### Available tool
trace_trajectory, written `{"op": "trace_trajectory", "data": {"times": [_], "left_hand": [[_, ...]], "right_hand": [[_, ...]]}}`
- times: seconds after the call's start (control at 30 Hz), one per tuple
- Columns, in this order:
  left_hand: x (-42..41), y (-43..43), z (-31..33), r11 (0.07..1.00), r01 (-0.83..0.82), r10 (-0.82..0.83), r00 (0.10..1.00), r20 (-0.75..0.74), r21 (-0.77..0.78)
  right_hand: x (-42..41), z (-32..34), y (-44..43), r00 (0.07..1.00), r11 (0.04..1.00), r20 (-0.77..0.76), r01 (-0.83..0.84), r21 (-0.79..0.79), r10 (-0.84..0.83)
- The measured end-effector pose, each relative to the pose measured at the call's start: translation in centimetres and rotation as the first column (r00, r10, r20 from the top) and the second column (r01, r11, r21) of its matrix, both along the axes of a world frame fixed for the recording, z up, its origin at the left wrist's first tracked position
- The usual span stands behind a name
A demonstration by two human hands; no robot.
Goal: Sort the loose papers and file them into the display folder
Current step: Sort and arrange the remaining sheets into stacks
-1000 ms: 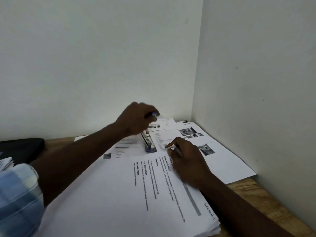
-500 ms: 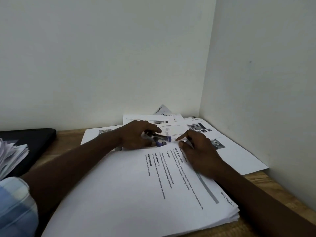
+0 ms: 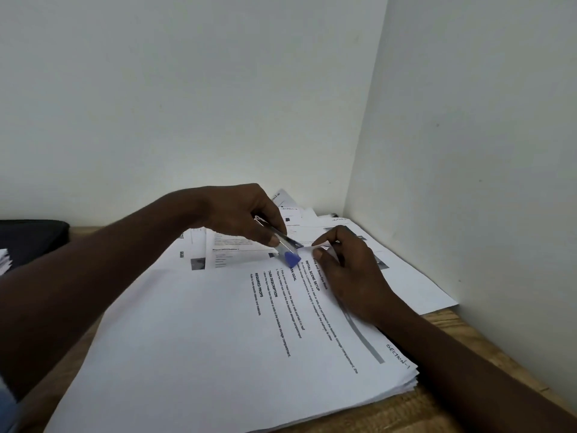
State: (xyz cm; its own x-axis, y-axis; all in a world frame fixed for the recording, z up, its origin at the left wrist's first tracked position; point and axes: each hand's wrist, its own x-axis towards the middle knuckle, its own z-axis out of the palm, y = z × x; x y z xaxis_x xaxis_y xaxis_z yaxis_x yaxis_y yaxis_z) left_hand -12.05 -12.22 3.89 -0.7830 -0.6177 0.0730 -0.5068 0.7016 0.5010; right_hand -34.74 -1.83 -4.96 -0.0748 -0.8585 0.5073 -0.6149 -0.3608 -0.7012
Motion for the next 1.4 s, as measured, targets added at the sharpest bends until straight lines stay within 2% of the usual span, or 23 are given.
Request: {"op": "trace_trajectory", "data": {"times": [0.23, 0.4, 0.6, 0.7, 0.83, 0.97, 1.07, 1.17, 1.3, 1.4], "left_hand": [[-0.1, 0.7, 0.5, 0.998, 0.027, -0.024, 0.998, -0.061, 0.058], [-0.8, 1.2, 0.6, 0.998, 0.04, -0.037, 0.997, -0.06, 0.046], [-1.3, 1.5, 0.9, 0.996, 0.029, -0.032, 0.999, -0.032, -0.083], [-1.3, 1.6, 0.9, 0.987, 0.036, -0.04, 0.999, -0.022, -0.157], [-1.2, 1.7, 0.9, 0.973, 0.035, -0.041, 0.999, -0.02, -0.228], [-1.4, 1.6, 0.6, 0.968, 0.041, -0.044, 0.999, -0.008, -0.246], [-1.9, 1.6, 0.2, 0.97, 0.047, -0.054, 0.998, -0.022, -0.24], [-2.3, 1.6, -0.4, 0.962, 0.064, -0.071, 0.997, -0.017, -0.265], [-1.5, 0.8, -1.2, 0.982, 0.038, -0.04, 0.999, -0.01, -0.184], [-0.4, 0.1, -1.6, 0.996, -0.001, -0.007, 0.996, -0.09, -0.093]], "right_hand": [[0.4, 0.1, 0.6, 0.998, 0.996, -0.06, -0.03, -0.08, 0.025], [0.6, 0.1, 0.7, 0.983, 0.99, -0.178, -0.067, -0.121, 0.044], [0.6, -0.1, 0.7, 0.966, 0.991, -0.256, -0.059, -0.119, 0.026], [0.7, 0.0, 0.8, 0.978, 0.987, -0.206, -0.059, -0.148, 0.027], [0.8, 0.4, 1.3, 0.997, 0.991, -0.046, -0.074, -0.111, 0.069], [0.5, 0.3, 0.6, 0.996, 0.996, -0.057, -0.077, -0.042, 0.074], [0.4, 0.3, 0.1, 0.997, 0.997, 0.012, -0.077, -0.004, 0.077], [0.4, 0.1, 0.0, 0.999, 1.0, -0.029, -0.026, 0.008, 0.026], [0.3, -0.3, -0.4, 0.999, 0.995, 0.008, -0.042, 0.093, 0.042], [0.1, -0.5, -0.9, 0.994, 0.989, 0.093, -0.068, 0.128, 0.056]]}}
